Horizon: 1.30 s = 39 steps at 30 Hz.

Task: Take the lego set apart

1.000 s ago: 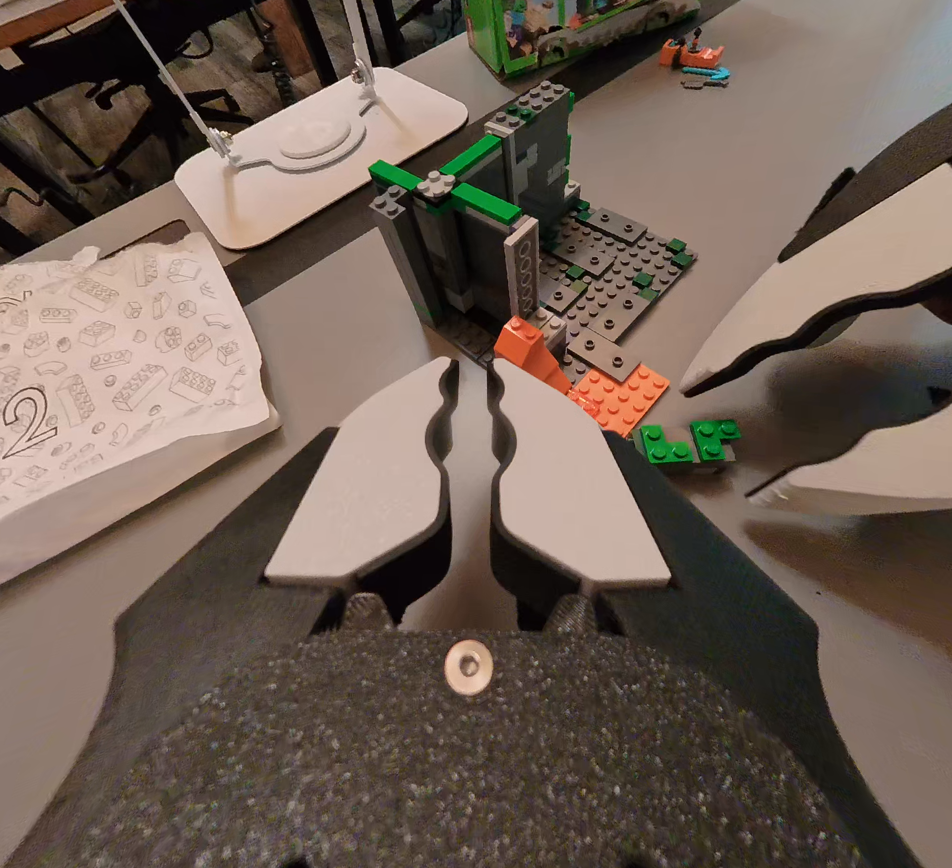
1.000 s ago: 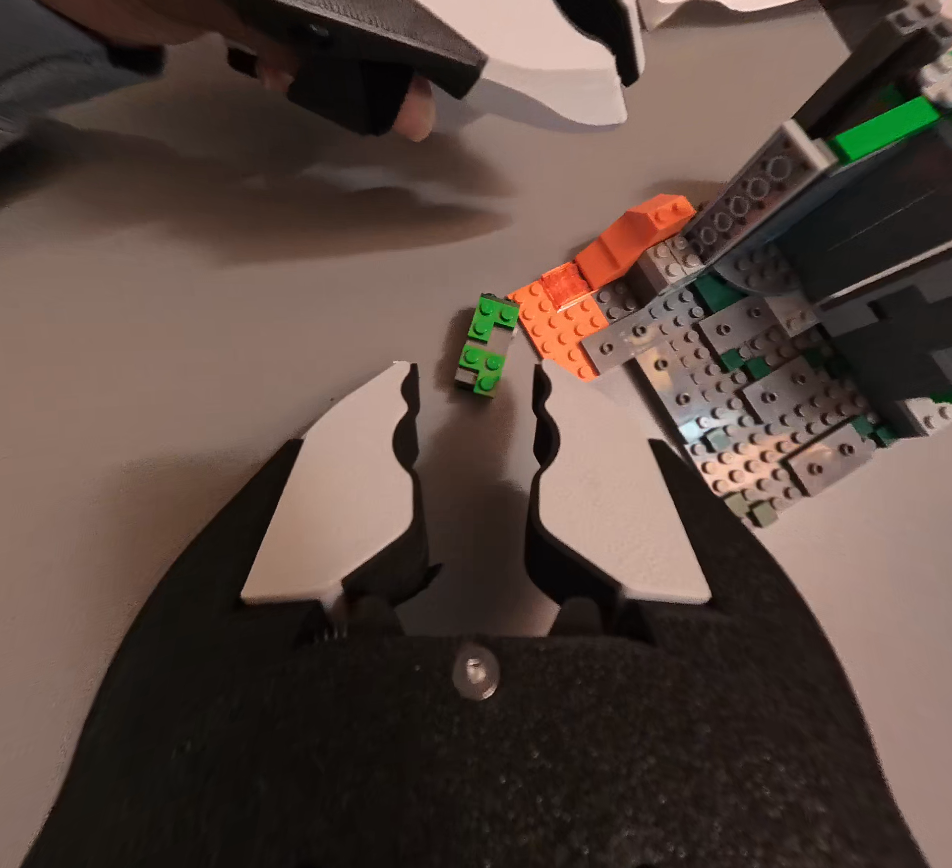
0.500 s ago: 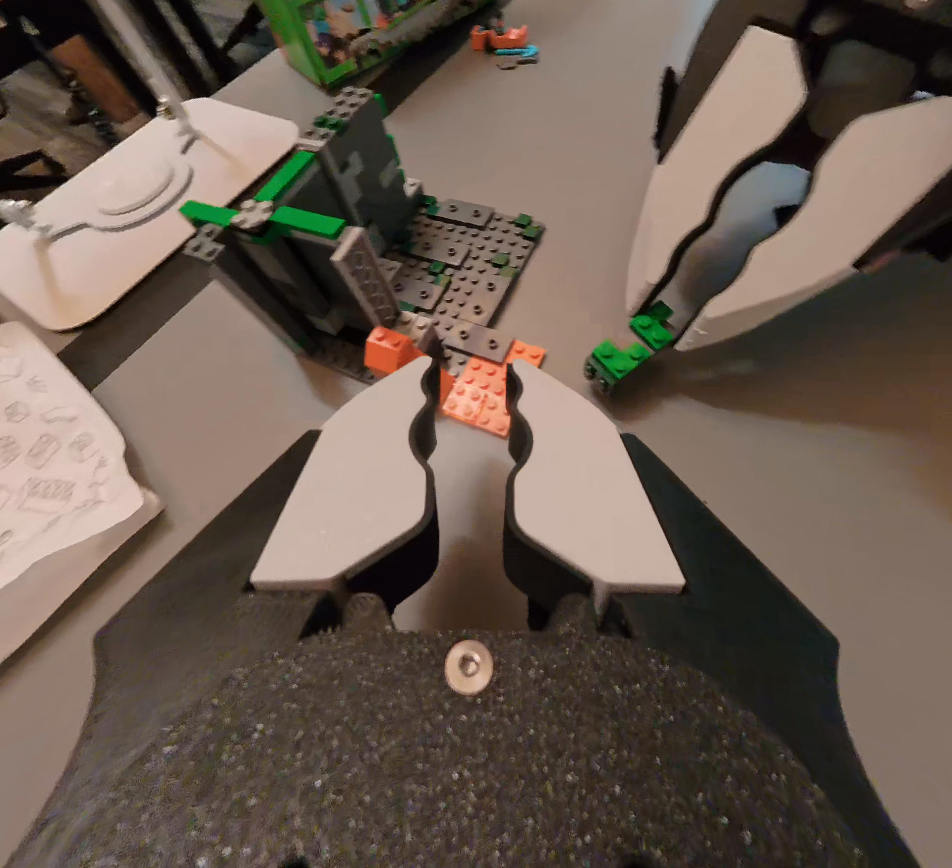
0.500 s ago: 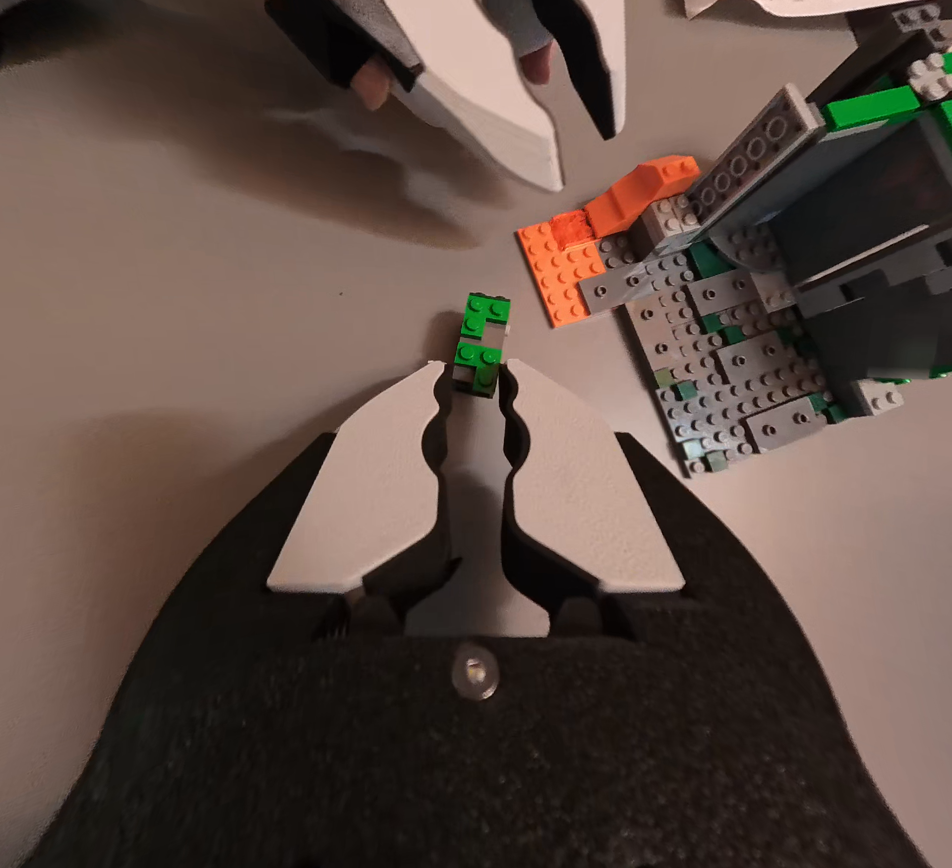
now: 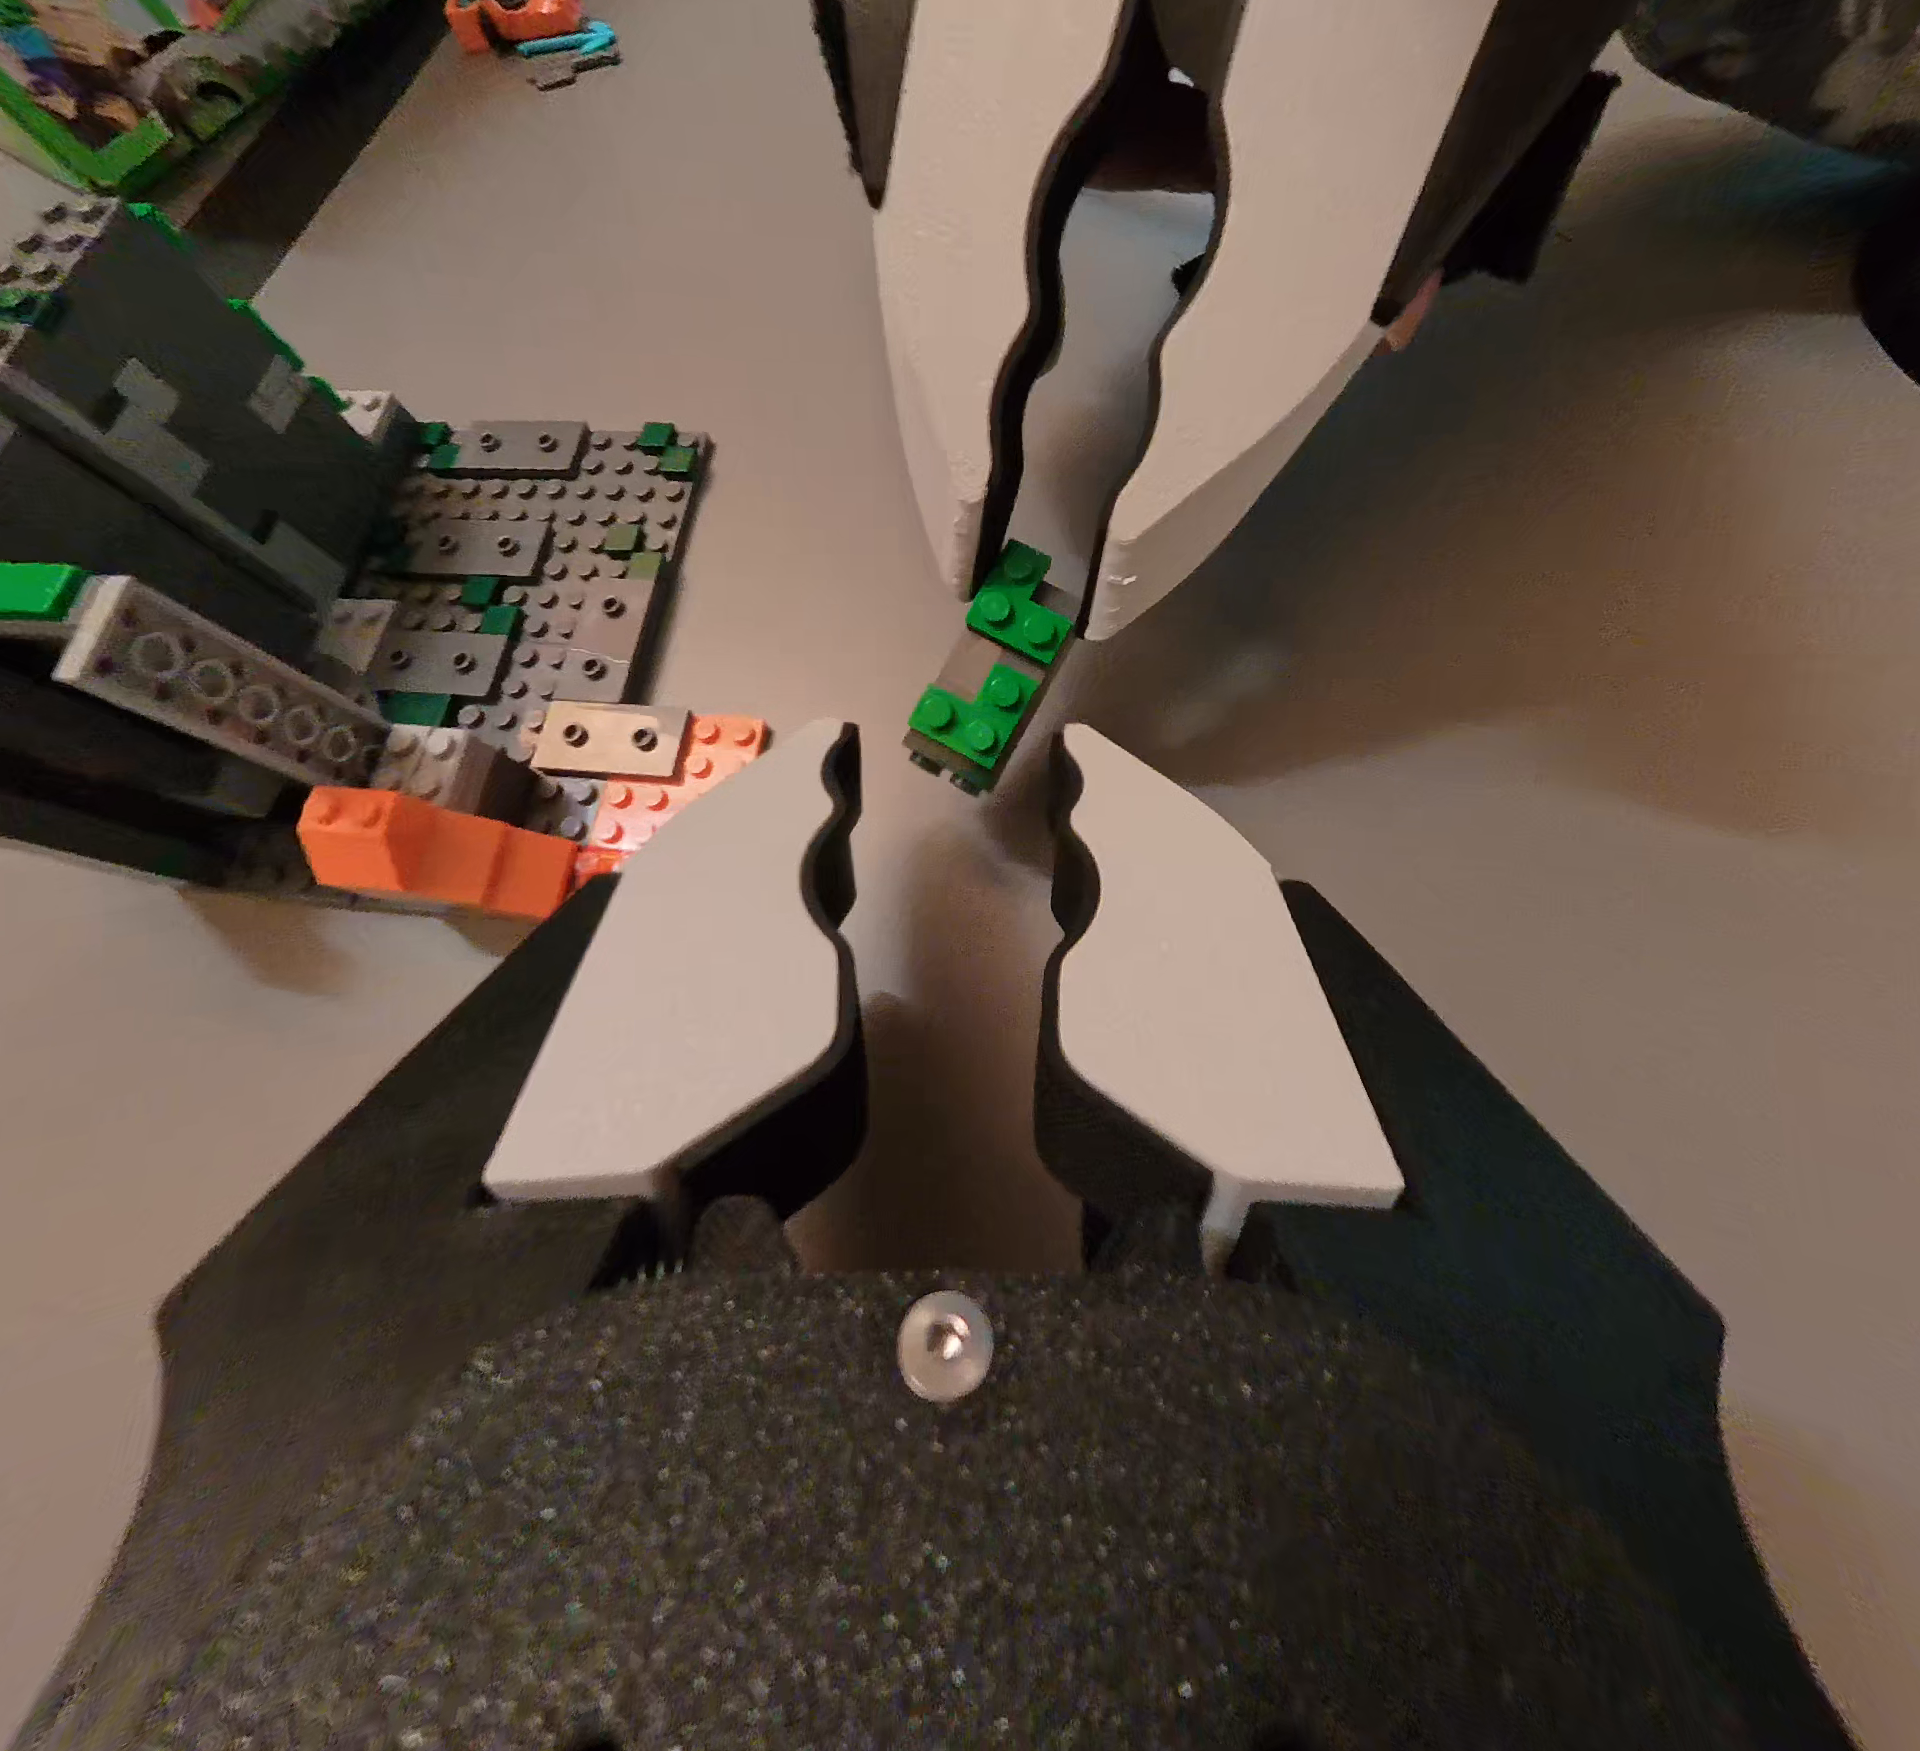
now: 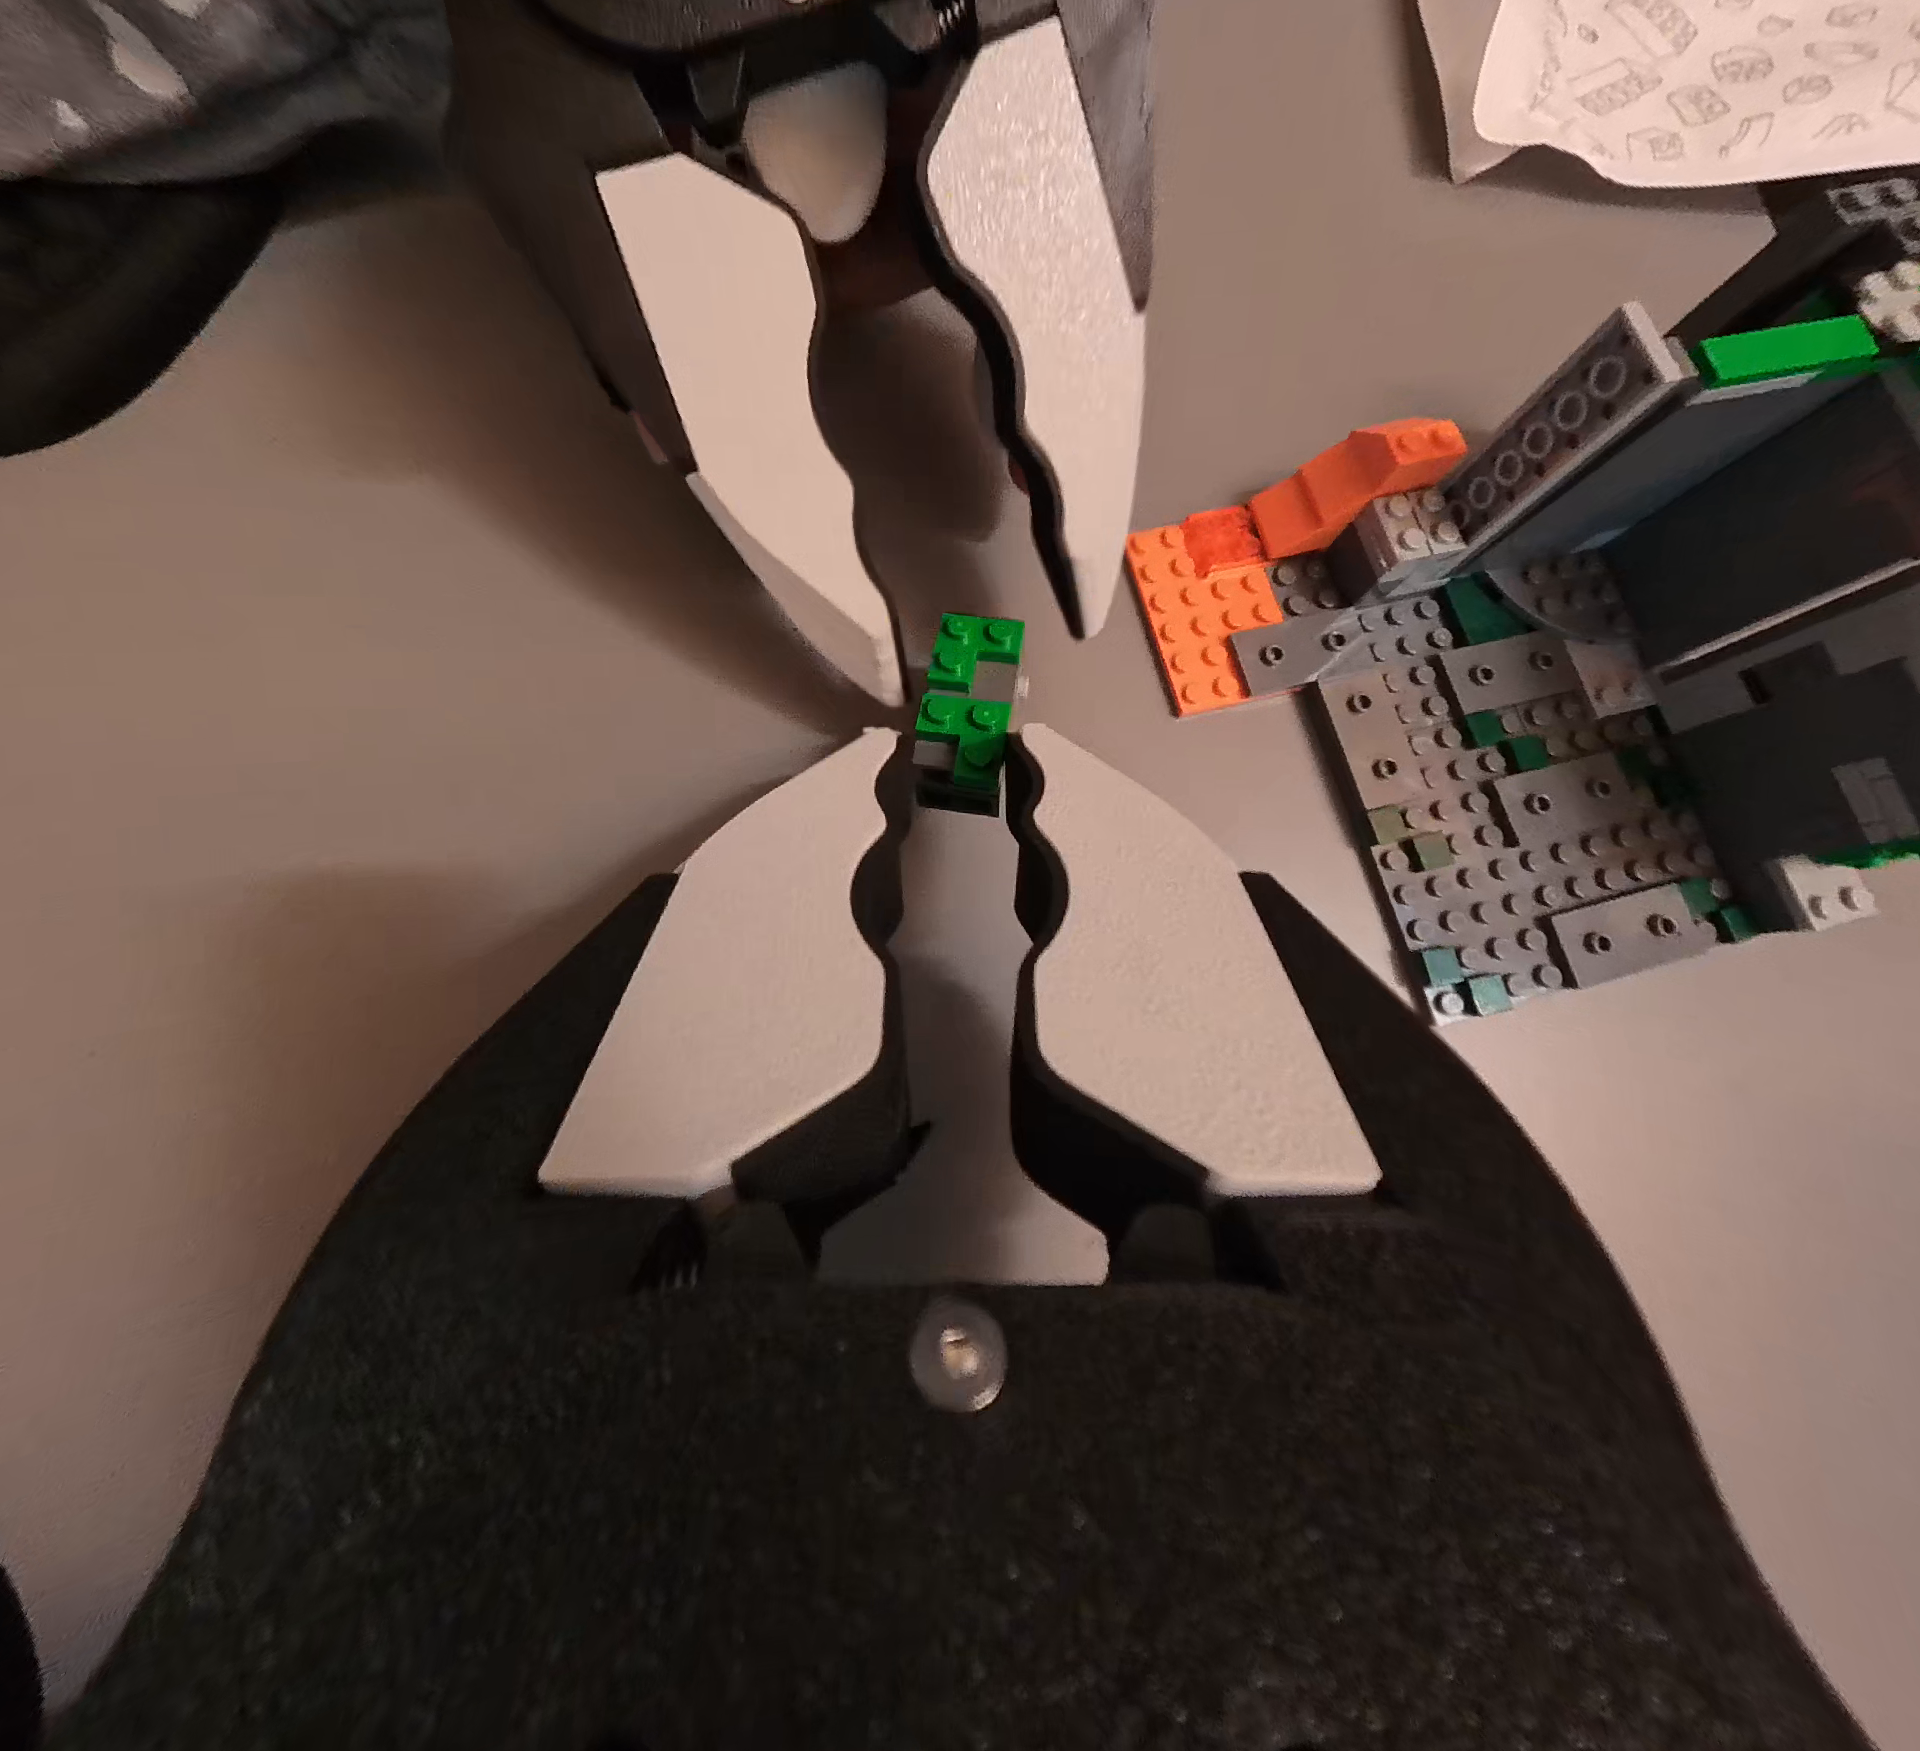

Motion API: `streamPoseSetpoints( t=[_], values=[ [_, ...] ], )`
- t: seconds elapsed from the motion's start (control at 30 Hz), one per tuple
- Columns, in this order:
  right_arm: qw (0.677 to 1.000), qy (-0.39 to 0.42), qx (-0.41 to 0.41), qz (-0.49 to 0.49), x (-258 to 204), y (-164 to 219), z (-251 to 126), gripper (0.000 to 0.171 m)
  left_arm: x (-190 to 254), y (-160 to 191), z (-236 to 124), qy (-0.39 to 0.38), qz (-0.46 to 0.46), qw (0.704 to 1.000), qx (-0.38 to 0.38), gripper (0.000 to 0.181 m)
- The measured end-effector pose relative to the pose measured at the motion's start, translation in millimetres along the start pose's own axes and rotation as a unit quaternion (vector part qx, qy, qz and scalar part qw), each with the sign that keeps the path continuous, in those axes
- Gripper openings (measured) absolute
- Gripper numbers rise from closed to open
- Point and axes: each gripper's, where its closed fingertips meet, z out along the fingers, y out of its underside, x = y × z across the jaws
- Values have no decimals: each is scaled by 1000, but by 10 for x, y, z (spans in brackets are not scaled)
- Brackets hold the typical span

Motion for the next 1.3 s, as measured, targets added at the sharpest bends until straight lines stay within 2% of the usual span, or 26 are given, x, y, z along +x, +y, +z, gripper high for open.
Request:
streamPoseSetpoints(
  t=[0.1,0.53,0.73,0.93,1.3],
  values=[
    [1000,-3,2,0,-10,-2,-8,17,19,0,9,0,13,1000,-3,21],
    [997,-13,49,61,94,-37,-136,17,-21,-167,-77,-15,25,999,35,18],
    [996,-12,49,76,137,34,-175,12,-47,-129,-106,-16,24,999,27,18],
    [997,-9,53,57,93,-52,-108,21,-47,-99,-85,-20,29,999,15,18],
    [992,-17,59,107,143,-40,-74,18,-91,-97,-58,-61,77,995,-15,18]
  ],
)
